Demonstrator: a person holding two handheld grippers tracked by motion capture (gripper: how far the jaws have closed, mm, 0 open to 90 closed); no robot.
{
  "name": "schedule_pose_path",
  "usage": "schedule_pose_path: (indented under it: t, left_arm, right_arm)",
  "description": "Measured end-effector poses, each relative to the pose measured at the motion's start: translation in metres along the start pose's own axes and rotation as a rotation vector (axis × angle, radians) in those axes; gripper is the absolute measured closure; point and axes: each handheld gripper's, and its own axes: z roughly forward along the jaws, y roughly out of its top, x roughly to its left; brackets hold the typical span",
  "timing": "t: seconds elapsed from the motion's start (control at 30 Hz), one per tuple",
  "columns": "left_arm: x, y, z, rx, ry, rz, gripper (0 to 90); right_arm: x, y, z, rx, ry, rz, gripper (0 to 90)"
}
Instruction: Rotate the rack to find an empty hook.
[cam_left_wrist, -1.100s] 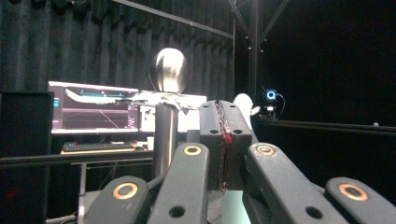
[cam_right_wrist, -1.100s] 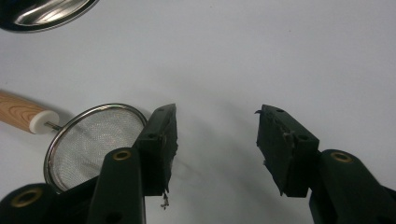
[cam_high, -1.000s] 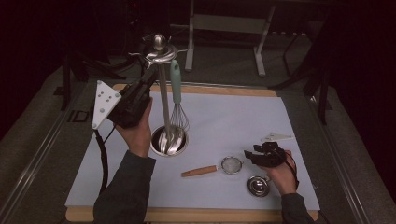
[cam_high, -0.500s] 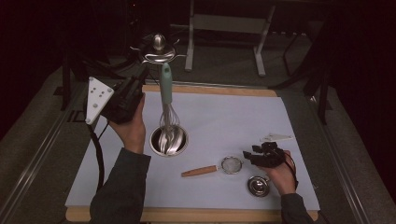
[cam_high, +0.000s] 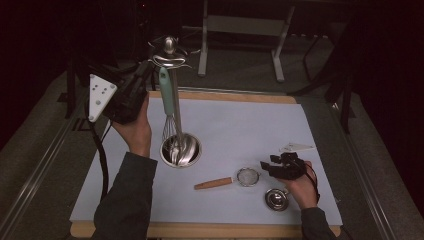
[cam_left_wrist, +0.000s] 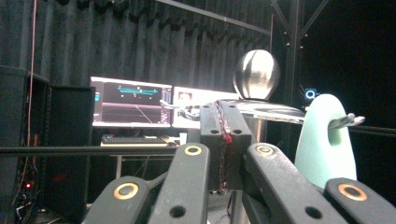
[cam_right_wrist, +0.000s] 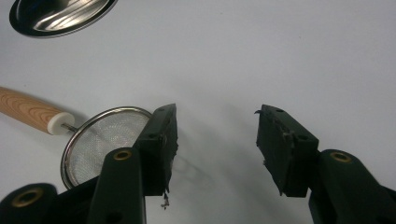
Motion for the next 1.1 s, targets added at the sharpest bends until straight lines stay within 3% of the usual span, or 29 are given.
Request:
schedule_pose_path:
  t: [0.47,0.8,1.1]
  left_arm:
    - [0.009,0.001,0.013,0.026,0.019,-0.017,89.6]
    - [0.011,0.002,0.012,0.035,0.024,-0.002,89.5]
    - [0.013,0.001,0.001,0.079,0.033,0.058,88.7]
  right_arm:
    - [0.001,0.000,-0.001,-0.006,0.006,-0.007,47.8]
    - [-0.001,-0.001,-0.002,-0.007,0.000,-0.003,47.8]
    - [0.000,-0.001,-0.002,-0.003,0.001,-0.007,47.8]
